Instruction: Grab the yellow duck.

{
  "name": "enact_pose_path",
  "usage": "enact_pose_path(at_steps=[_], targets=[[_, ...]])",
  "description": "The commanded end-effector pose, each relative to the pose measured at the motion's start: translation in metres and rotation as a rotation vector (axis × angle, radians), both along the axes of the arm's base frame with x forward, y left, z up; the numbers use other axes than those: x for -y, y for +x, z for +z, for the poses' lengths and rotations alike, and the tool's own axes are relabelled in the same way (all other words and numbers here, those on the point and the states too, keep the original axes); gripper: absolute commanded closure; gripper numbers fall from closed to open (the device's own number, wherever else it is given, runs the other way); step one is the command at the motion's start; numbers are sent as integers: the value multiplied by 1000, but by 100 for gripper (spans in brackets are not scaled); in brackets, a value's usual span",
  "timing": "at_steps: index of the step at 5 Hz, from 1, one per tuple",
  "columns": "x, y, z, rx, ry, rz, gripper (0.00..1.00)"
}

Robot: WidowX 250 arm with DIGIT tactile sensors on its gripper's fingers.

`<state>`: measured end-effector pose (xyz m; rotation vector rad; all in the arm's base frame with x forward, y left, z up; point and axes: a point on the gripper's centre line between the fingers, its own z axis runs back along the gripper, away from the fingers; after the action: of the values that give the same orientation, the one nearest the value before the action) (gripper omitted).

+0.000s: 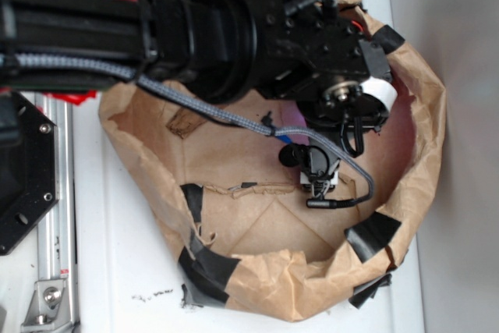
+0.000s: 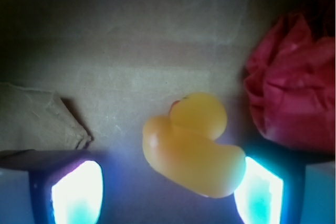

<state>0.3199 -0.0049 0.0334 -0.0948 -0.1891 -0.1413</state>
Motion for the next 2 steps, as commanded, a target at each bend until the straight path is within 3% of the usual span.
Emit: enact_pose_path(at_steps=[1,2], targets=[[-13,22,22,116,9,77,0],[-17,21,18,130,36,167,0]])
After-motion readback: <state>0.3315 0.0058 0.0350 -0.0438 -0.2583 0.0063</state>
